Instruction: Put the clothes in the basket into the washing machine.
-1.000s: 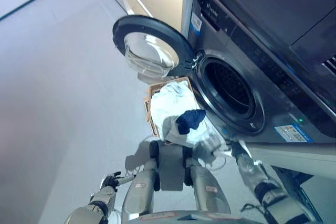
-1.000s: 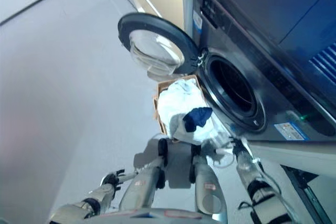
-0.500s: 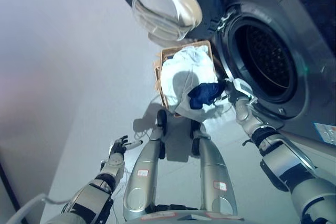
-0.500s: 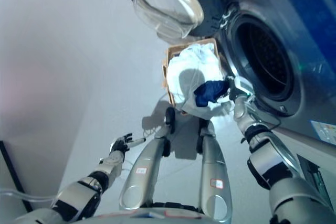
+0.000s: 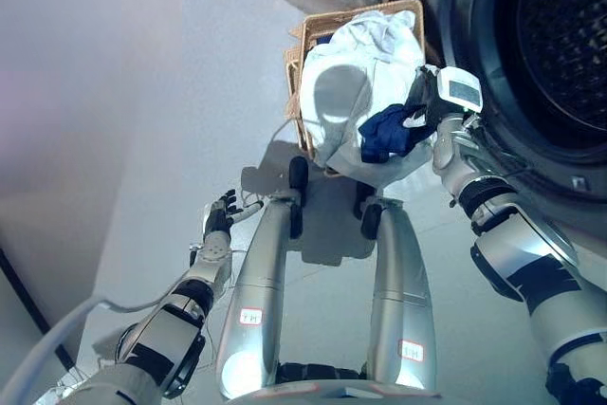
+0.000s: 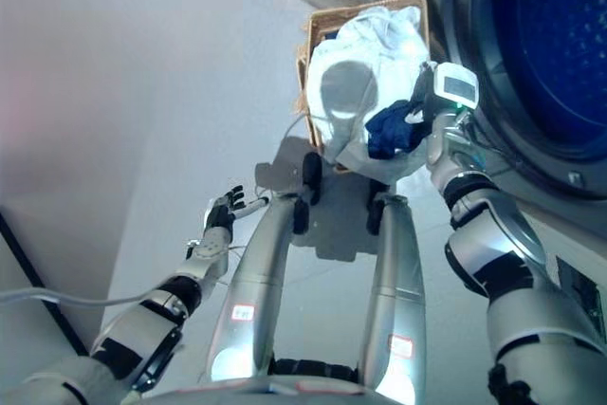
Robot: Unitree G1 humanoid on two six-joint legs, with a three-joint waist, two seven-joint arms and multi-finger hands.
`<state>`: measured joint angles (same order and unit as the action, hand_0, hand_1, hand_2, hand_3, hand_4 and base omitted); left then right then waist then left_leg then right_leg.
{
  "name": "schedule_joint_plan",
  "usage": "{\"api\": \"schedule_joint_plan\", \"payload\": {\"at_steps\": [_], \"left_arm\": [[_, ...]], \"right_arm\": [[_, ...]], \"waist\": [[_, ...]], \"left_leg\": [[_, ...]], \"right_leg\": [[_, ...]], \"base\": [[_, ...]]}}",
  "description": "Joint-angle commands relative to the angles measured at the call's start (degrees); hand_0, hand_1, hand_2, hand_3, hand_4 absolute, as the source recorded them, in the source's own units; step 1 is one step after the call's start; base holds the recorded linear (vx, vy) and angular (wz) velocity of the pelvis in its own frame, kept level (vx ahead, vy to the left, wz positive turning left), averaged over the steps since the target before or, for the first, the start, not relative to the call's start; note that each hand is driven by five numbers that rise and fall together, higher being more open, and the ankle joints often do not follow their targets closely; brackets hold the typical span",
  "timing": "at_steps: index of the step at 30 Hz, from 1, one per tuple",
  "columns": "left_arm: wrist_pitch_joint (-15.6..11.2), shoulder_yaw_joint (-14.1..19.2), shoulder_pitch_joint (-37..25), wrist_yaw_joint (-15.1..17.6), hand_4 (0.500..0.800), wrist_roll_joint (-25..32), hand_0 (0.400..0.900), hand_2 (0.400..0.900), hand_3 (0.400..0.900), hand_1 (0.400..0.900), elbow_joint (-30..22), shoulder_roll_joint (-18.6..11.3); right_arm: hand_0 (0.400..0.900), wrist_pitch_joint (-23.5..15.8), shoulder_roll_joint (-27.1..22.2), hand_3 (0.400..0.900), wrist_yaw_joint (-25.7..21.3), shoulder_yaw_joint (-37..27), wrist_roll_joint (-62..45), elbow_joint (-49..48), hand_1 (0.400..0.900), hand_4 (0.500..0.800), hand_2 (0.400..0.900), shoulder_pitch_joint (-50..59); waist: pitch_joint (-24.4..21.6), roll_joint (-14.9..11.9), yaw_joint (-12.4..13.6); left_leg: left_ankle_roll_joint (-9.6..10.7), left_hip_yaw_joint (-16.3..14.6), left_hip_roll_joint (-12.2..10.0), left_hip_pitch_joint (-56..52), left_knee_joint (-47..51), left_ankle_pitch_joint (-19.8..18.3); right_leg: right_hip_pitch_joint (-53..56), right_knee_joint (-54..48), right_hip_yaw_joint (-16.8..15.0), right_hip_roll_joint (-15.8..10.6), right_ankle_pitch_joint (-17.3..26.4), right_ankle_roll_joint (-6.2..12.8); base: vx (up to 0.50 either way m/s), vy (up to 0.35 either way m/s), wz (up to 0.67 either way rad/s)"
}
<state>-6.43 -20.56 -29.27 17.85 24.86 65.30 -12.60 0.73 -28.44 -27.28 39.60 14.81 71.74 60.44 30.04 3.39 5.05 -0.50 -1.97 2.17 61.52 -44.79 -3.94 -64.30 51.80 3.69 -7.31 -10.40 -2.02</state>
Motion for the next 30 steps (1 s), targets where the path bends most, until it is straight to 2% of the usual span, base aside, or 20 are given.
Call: {"api": "schedule_joint_plan", "payload": {"at_steps": [1,7,9,10,21,26,27,28,30], "left_arm": [[0.9,0.6,7.2,1.1,0.8,1.6,0.9,0.9,0.9,0.9,0.6,0.0],[0.9,0.8,6.4,1.1,0.8,2.0,0.9,0.9,0.9,0.9,1.9,0.2],[0.8,0.8,6.1,1.1,0.8,1.9,0.9,0.9,0.9,0.9,2.0,0.3],[0.7,0.8,6.1,1.1,0.8,1.9,0.9,0.9,0.9,0.9,2.0,0.2],[1.0,2.7,6.8,1.7,0.8,1.8,0.9,0.9,0.9,0.9,3.8,-0.5],[1.9,5.0,8.3,1.8,0.8,2.9,0.9,0.9,0.9,0.9,4.9,-1.1],[2.3,6.4,9.3,1.7,0.8,3.4,0.9,0.9,0.9,0.9,5.2,-1.4],[2.3,6.3,9.3,1.7,0.8,3.4,0.9,0.9,0.9,0.9,5.2,-1.4],[2.5,7.5,10.0,1.5,0.8,4.0,0.9,0.9,0.9,0.9,5.5,-1.4]], "right_arm": [[0.9,-0.4,0.0,0.9,-1.2,2.3,1.6,-3.5,0.9,0.8,0.9,-5.5],[0.9,1.6,3.4,0.9,1.3,3.5,4.4,1.5,0.9,0.8,0.9,-7.3],[0.706,2.0,3.7,0.706,2.0,3.7,5.2,2.2,0.706,0.684,0.706,-7.4],[0.4,2.1,3.7,0.4,2.2,3.8,5.5,2.3,0.4,0.5,0.4,-7.2],[0.4,1.7,1.8,0.4,0.1,0.8,2.5,0.0,0.4,0.5,0.4,-7.1],[0.4,-1.6,-2.6,0.4,-0.7,-6.8,-10.5,-11.9,0.4,0.5,0.4,-9.1],[0.4,-3.9,-4.3,0.4,-0.7,-11.7,-17.7,-19.1,0.4,0.5,0.4,-11.1],[0.4,-3.8,-4.4,0.4,-0.7,-11.7,-17.7,-19.2,0.4,0.5,0.4,-11.2],[0.4,-6.4,-5.2,0.4,-1.2,-16.9,-23.9,-24.2,0.4,0.5,0.4,-14.1]], "waist": [[-3.7,1.5,0.1],[-4.1,1.7,0.4],[-4.1,1.7,0.6],[-4.2,1.6,0.6],[-5.7,0.1,0.3],[-6.6,-1.5,-1.5],[-6.5,-2.2,-2.3],[-6.9,-2.2,-2.3],[-7.1,-2.6,-3.0]], "left_leg": [[-0.7,-2.5,2.0,2.8,1.0,-2.9],[-0.2,-2.3,2.6,5.9,-0.8,-2.6],[0.0,-2.3,2.6,6.3,-0.8,-2.3],[0.0,-2.3,2.5,6.6,-1.0,-2.2],[0.9,-2.0,2.2,6.1,-0.1,-0.9],[1.2,-2.1,1.7,3.7,2.1,-0.5],[1.3,-2.3,1.3,1.8,3.6,-0.6],[1.2,-2.3,1.3,2.3,3.5,-0.5],[1.3,-2.5,0.9,0.8,4.7,-0.6]], "right_leg": [[-2.8,-1.1,-3.0,1.9,0.2,3.07],[-5.9,0.7,-2.9,1.9,0.5,3.02],[-6.3,0.7,-2.8,1.9,0.8,2.99],[-6.7,1.0,-2.6,1.9,0.9,2.97],[-6.6,0.6,-2.3,1.8,2.0,3.18],[-4.4,-1.5,-2.6,2.4,2.3,3.22],[-2.4,-3.2,-2.7,2.7,2.5,3.26],[-2.9,-3.1,-2.7,2.6,2.5,3.27],[-1.6,-4.6,-2.9,2.9,2.8,3.38]], "base": [[0.0,0.0,0.0],[-0.03,0.004,0.05],[-0.05,0.0,0.04],[-0.05,-0.007,0.04],[-0.04,-0.004,-0.02],[0.0,0.007,-0.15],[0.02,-0.01,-0.15],[0.03,-0.011,-0.18],[0.03,0.001,-0.16]]}}
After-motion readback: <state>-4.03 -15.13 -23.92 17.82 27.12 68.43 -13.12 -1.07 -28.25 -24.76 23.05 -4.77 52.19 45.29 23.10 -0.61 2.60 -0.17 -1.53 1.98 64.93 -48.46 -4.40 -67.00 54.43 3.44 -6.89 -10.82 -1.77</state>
